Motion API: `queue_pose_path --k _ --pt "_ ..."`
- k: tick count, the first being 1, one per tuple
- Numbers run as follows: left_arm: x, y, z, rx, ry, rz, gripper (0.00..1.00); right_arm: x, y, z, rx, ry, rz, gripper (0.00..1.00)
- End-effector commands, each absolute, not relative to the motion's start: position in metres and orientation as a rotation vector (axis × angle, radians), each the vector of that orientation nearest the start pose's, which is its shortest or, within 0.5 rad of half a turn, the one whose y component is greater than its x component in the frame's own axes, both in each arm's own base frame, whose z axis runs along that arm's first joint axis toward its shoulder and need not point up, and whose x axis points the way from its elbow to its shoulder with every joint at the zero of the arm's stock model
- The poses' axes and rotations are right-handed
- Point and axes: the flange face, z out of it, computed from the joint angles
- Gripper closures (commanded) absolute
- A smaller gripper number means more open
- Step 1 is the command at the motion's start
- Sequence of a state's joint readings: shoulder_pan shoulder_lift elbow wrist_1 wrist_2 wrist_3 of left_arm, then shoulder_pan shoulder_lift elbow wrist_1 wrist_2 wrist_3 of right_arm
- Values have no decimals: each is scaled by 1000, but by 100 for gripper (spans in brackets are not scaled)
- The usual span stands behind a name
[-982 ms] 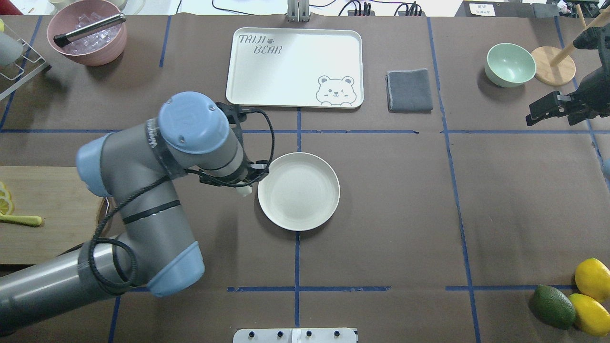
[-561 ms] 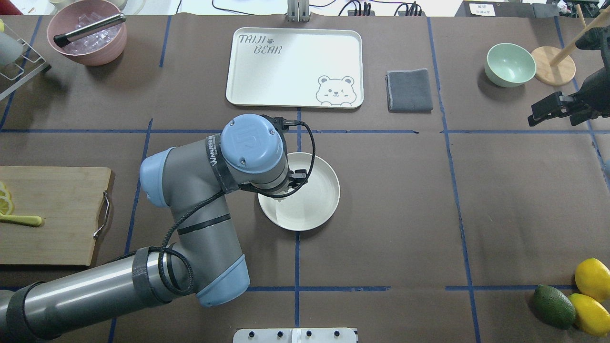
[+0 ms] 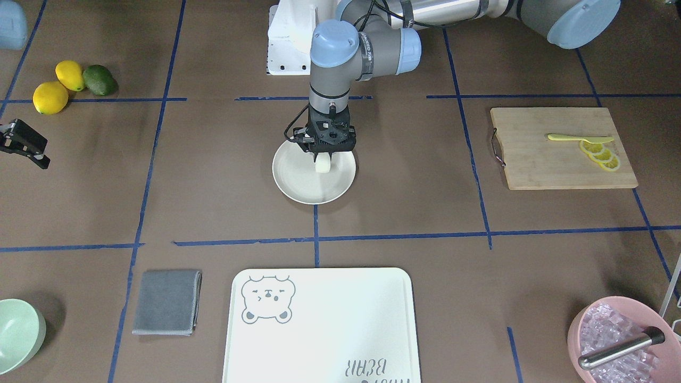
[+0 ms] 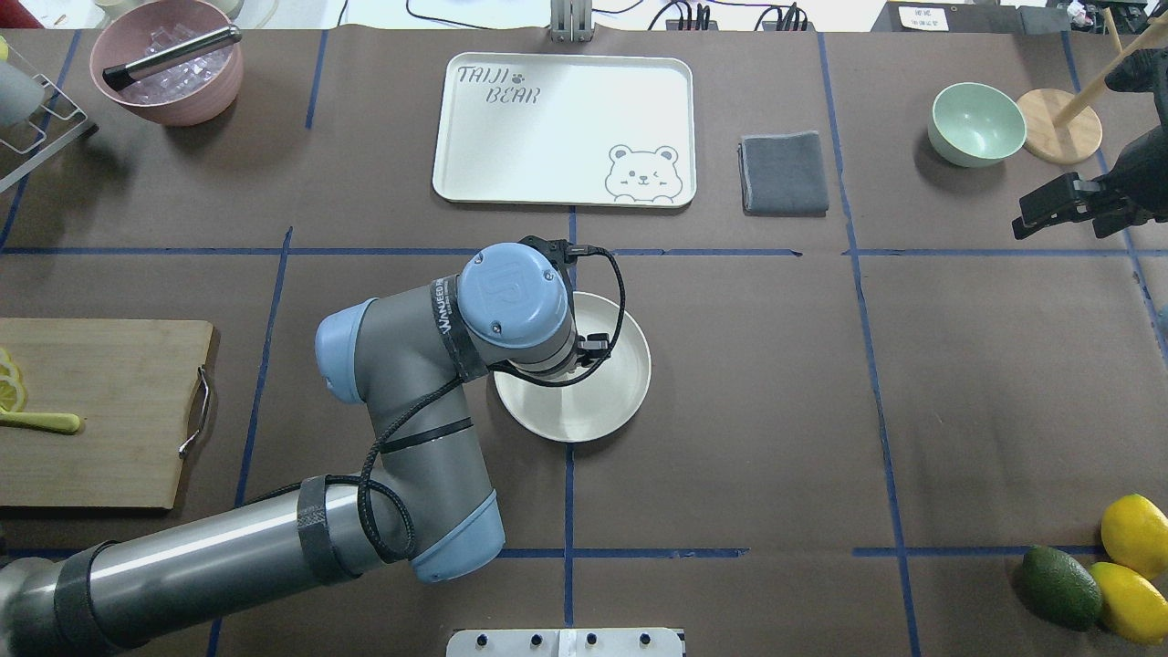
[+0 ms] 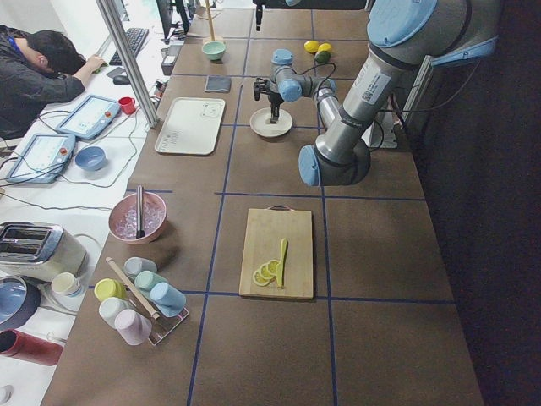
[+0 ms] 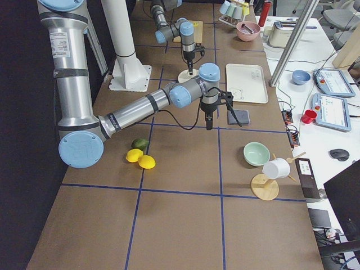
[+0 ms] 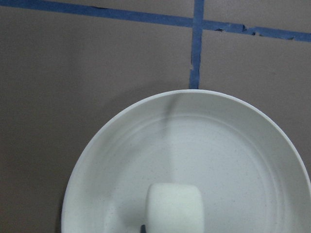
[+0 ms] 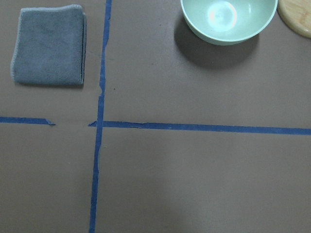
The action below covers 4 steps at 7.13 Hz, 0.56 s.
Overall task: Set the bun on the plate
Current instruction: 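Lower the white bun onto the white plate and open the left gripper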
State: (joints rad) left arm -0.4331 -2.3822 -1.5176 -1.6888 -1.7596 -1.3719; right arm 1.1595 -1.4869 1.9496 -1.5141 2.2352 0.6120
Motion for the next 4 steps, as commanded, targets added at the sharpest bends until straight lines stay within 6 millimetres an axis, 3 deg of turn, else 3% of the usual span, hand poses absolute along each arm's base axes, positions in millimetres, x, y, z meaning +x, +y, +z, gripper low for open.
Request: queue_pose_path --k 1,2,4 --pt "627 -411 170 104 885 -131 63 -139 -498 429 118 -810 18 0" --pt "629 -409 170 113 882 -129 57 -139 -498 429 117 -810 20 0" --pt "633 -405 176 119 871 -118 30 -139 -498 429 117 -810 20 0"
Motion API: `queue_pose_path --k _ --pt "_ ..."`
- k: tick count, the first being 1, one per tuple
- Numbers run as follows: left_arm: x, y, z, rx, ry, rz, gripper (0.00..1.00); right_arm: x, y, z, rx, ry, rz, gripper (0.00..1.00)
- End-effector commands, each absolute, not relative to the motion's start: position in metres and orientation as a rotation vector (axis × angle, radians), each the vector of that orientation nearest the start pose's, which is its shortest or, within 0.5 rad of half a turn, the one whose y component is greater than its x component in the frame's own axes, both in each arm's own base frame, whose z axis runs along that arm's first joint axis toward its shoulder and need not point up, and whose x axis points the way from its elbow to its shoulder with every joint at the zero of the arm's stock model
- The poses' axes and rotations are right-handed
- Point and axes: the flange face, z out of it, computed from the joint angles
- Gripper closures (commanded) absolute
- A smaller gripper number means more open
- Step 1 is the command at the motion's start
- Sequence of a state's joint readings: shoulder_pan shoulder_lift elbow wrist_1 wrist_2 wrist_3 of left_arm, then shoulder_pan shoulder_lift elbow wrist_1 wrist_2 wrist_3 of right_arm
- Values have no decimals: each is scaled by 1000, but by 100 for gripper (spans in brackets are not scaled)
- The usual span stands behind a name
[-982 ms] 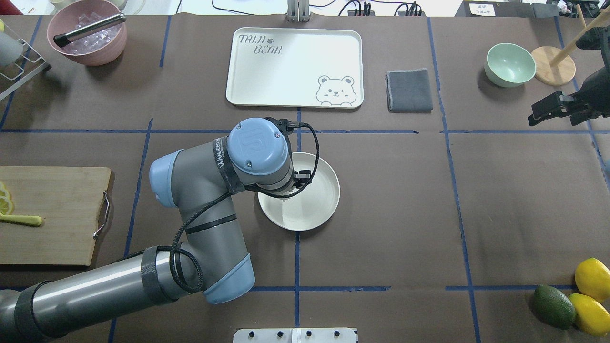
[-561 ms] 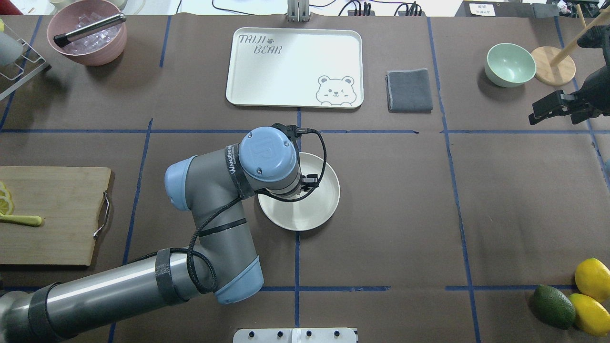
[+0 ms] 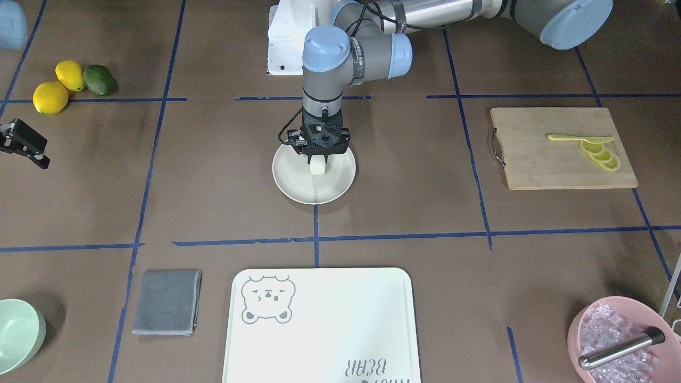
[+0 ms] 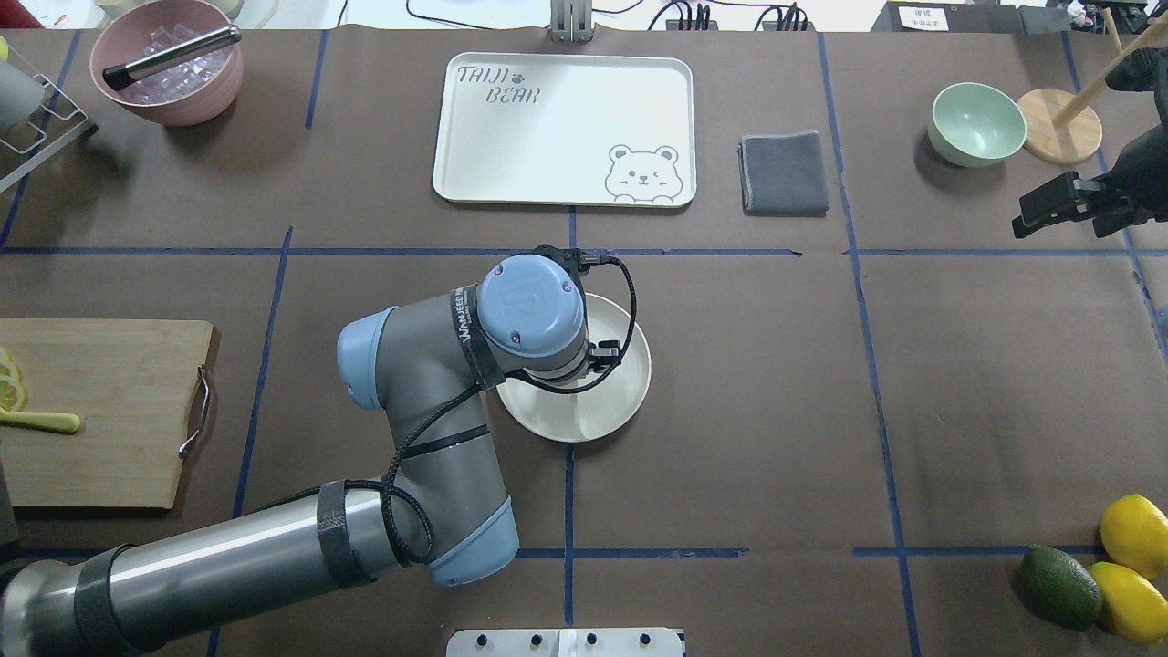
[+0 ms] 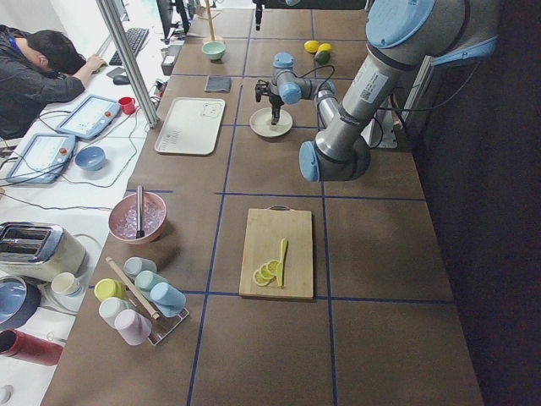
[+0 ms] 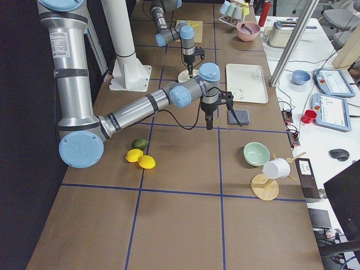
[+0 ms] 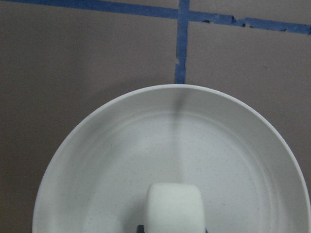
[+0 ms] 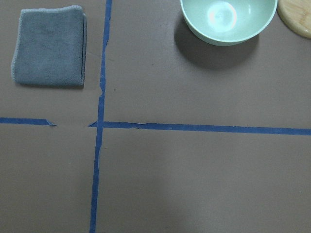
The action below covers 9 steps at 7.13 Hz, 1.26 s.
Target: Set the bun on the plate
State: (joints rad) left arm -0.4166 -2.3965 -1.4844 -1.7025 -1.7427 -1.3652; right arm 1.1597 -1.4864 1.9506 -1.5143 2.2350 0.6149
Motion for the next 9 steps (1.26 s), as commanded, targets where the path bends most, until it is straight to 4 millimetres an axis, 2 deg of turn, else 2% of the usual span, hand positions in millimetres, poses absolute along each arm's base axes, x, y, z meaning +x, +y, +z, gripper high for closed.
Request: queue_pose_path --k 1,3,4,5,6,7,8,9 --pt "632 -405 176 120 872 -117 23 -139 -498 429 117 -810 20 0" --pt "629 -404 173 124 876 -117 1 -139 -498 429 117 -810 20 0" --pt "619 -413 168 141 877 -126 0 -137 -499 429 119 -811 22 0" --pt "596 -432 165 154 880 -158 0 -133 -499 429 114 -819 26 0" --pt "556 -435 166 159 863 -179 0 -126 -499 430 109 -834 31 0" --pt "509 -436 168 163 813 -158 0 -110 -496 444 122 -825 -4 0" --pt "461 -448 180 147 797 -98 0 -91 -494 465 134 -805 -43 1" --pt "414 -475 210 86 790 -74 0 -61 -489 492 136 -799 -64 0"
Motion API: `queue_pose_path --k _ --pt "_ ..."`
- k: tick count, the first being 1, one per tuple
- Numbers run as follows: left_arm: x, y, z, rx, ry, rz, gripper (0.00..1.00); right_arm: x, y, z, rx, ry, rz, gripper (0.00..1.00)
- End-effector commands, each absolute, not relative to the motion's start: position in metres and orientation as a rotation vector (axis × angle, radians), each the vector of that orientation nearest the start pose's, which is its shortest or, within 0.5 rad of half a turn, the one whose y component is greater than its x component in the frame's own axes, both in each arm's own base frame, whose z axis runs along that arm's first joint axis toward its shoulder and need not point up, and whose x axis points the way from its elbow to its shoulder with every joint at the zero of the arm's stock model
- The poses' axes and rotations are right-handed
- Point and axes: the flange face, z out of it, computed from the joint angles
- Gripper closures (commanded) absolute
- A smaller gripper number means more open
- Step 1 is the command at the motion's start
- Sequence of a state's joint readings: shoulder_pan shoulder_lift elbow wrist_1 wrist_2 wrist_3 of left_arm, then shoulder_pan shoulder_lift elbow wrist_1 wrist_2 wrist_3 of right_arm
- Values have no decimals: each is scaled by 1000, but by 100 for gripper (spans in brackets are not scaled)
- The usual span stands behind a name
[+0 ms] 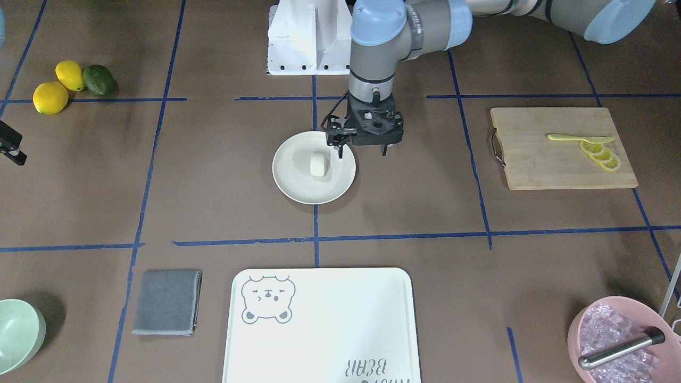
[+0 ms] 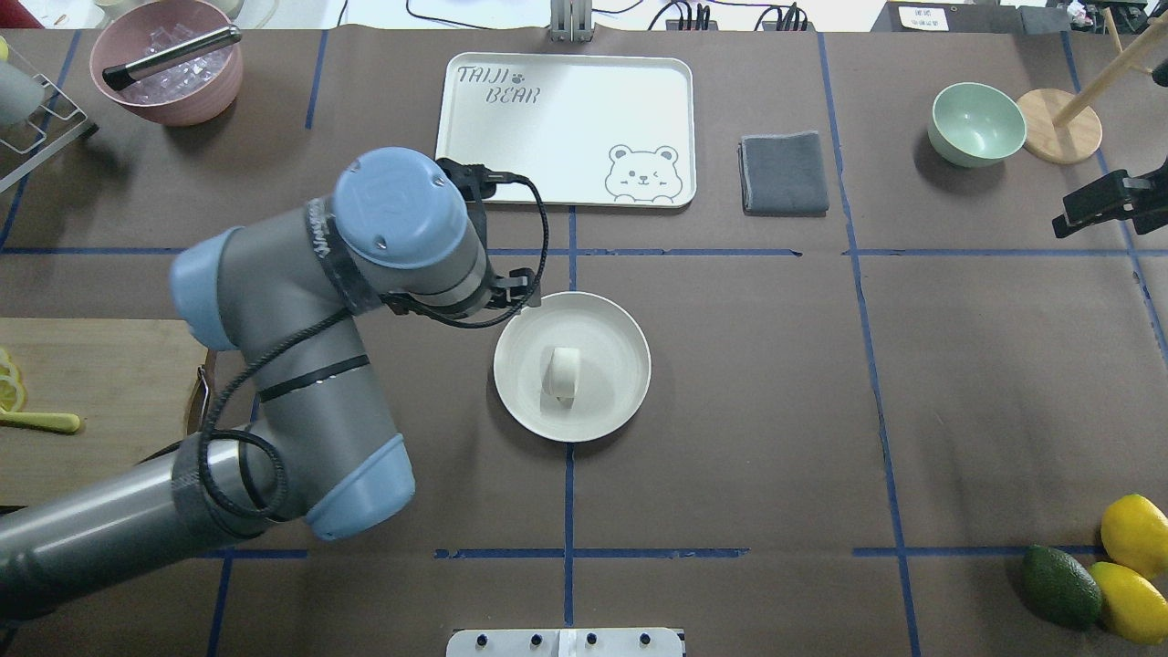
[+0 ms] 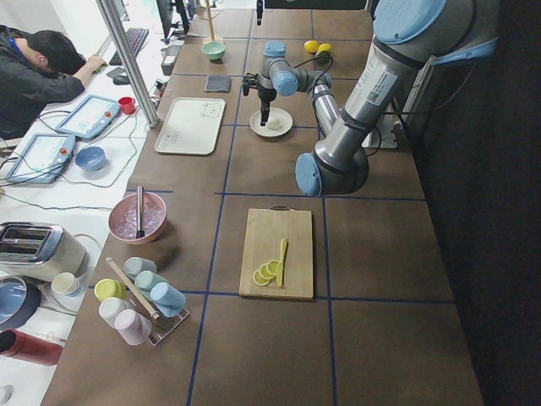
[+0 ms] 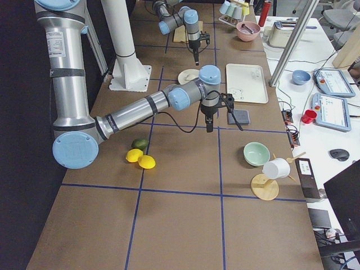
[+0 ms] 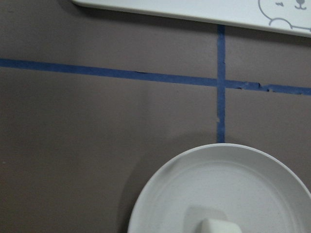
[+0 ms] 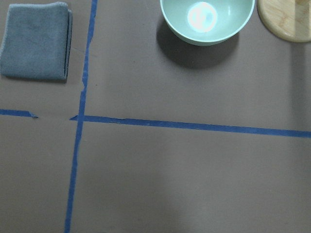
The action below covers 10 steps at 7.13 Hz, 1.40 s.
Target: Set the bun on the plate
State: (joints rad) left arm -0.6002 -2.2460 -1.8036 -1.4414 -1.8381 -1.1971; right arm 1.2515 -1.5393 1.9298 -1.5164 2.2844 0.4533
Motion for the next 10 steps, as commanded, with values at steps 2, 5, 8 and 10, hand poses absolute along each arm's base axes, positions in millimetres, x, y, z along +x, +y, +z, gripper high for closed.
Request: queue_pose_path --k 2,5,8,10 --pt "327 -510 267 72 783 10 0 3 -477 553 144 -834 -127 0" --pt "169 -551 382 58 764 124 0 31 -456 604 117 -816 -144 0" --pt "10 -558 495 -7 706 123 0 50 -436 624 89 -813 -83 0" --pt "-63 -557 581 -68 771 66 0 56 -433 630 71 -807 -39 0"
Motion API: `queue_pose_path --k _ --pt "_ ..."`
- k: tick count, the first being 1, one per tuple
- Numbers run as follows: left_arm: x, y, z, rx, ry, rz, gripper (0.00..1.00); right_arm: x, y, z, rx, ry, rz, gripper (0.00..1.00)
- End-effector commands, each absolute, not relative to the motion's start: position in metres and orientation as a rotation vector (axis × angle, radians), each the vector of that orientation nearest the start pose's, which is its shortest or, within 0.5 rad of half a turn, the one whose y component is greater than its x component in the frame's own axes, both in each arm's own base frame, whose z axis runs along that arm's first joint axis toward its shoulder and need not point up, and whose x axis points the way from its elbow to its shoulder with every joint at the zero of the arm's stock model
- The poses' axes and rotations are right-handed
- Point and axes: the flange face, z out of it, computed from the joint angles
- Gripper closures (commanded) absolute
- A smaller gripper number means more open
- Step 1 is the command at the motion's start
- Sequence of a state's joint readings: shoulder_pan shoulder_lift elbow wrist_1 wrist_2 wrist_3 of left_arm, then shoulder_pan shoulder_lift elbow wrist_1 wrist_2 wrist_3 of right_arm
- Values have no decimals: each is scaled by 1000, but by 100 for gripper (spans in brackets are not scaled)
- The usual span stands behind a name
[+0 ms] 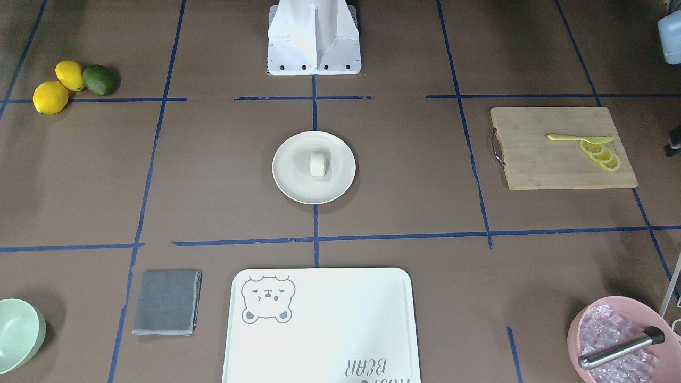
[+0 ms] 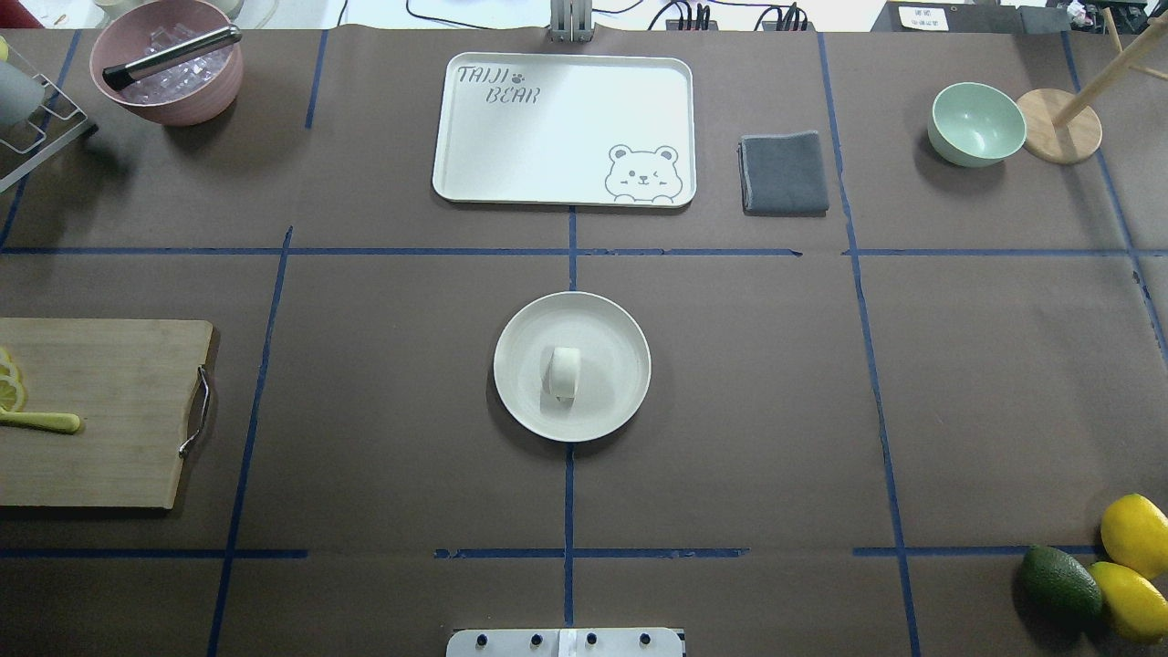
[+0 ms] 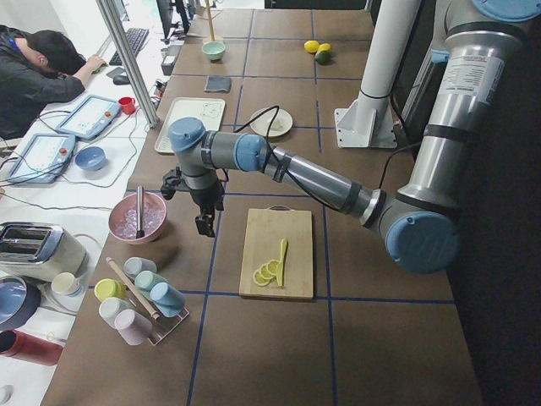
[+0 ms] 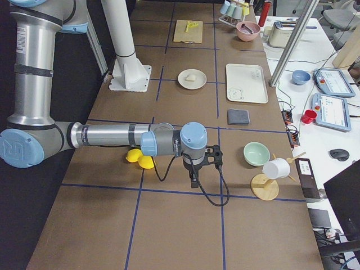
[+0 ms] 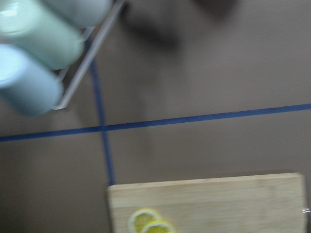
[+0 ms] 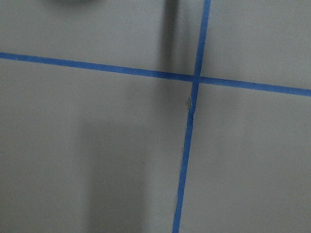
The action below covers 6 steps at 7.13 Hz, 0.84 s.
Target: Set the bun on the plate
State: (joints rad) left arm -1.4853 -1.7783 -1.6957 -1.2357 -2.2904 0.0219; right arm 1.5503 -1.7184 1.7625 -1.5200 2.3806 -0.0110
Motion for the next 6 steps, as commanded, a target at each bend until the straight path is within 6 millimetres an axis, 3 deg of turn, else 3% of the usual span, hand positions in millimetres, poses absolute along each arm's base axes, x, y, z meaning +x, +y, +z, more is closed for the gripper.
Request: queue_pose_path --k 1,2,4,6 --pt "-71 -559 622 -63 836 83 0 57 -435 633 61 -806 -19 0" --pt "-70 -538 659 -69 841 82 0 57 -437 631 65 -806 -14 0" --pt "-70 -494 699 -11 832 59 0 57 -435 632 63 -811 -15 0" --pt "-70 -462 701 45 826 -13 0 57 -435 630 68 -809 -18 0"
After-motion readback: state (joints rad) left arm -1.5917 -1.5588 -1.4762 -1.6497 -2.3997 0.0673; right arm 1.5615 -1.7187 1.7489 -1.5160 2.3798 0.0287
